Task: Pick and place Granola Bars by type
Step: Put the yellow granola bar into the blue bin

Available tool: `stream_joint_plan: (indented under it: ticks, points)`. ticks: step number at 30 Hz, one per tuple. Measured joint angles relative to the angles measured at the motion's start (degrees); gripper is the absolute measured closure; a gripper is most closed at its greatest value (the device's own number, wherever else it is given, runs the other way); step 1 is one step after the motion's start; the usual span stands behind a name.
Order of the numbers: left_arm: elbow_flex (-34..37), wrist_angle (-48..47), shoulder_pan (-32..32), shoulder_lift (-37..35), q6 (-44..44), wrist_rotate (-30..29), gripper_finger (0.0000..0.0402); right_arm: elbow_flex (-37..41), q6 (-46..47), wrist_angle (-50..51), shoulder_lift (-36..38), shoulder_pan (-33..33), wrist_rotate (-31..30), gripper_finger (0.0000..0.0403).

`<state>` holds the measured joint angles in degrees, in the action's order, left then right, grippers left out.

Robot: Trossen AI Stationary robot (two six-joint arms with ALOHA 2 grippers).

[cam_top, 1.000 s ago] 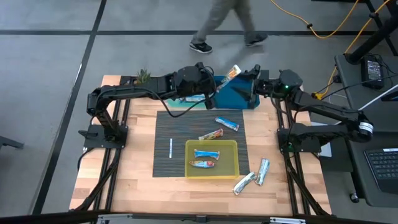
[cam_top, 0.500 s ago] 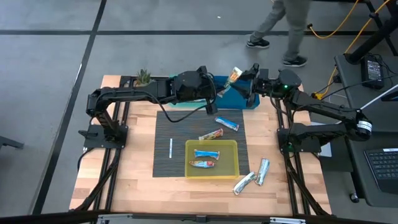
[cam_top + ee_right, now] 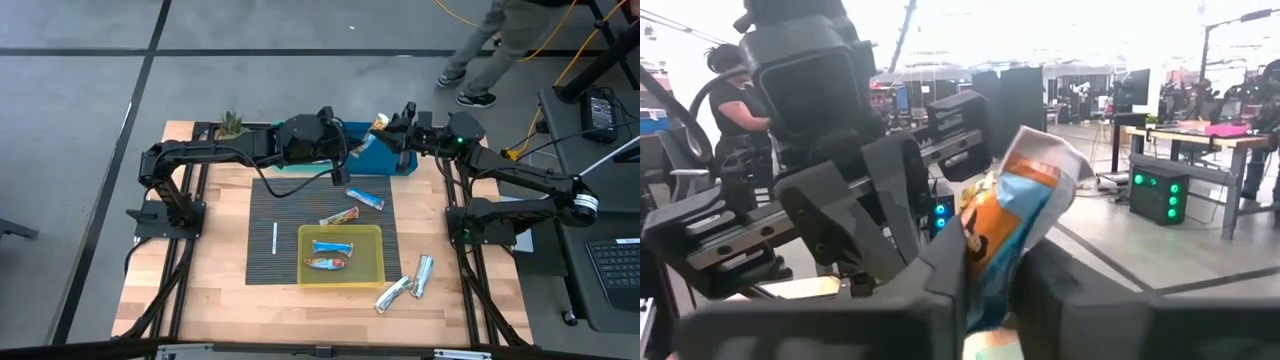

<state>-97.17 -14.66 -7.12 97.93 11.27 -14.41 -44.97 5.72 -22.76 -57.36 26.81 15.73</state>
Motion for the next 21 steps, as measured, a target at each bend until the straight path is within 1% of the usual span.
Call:
stream_joint_plan:
  ticks: [4, 6, 9, 12, 15, 19, 21]
  points:
    - [-0.02, -0.45, 0.13, -0.04, -0.01, 1.00, 0.0387, 0.02, -0.16, -0.76, 0.12, 0.02, 0.55, 0.0360]
    - [0.00, -1.43, 0.27, -0.58, 0.00, 1.00, 0.0370, -0.17, -0.42, -0.39, 0.46, 0.02, 0.69, 0.0360]
    - [0.04, -2.69, 0.37, -2.37, -0.50, 0.98, 0.0333, -2.44, -2.61, 2.42, 0.71, 0.11, 0.07, 0.0356]
    - [0.04, -2.75, 0.37, -4.52, -1.07, -0.07, 0.0293, -5.56, -6.82, 9.42, 0.68, 0.15, -0.28, 0.0358]
    - [0.04, -2.70, 0.40, -6.45, -2.58, -2.00, 0.0262, -9.58, -10.73, 17.46, 0.65, 0.07, -2.93, 0.0363]
    - [0.05, -4.26, 0.40, -6.88, -3.99, -2.39, 0.0235, -13.73, -13.50, 27.10, 0.71, 0.13, -7.06, 0.0362]
    - [0.09, -5.10, 0.40, -6.71, -4.51, -2.21, 0.0228, -14.79, -13.59, 30.16, 0.61, 0.11, -7.31, 0.0357]
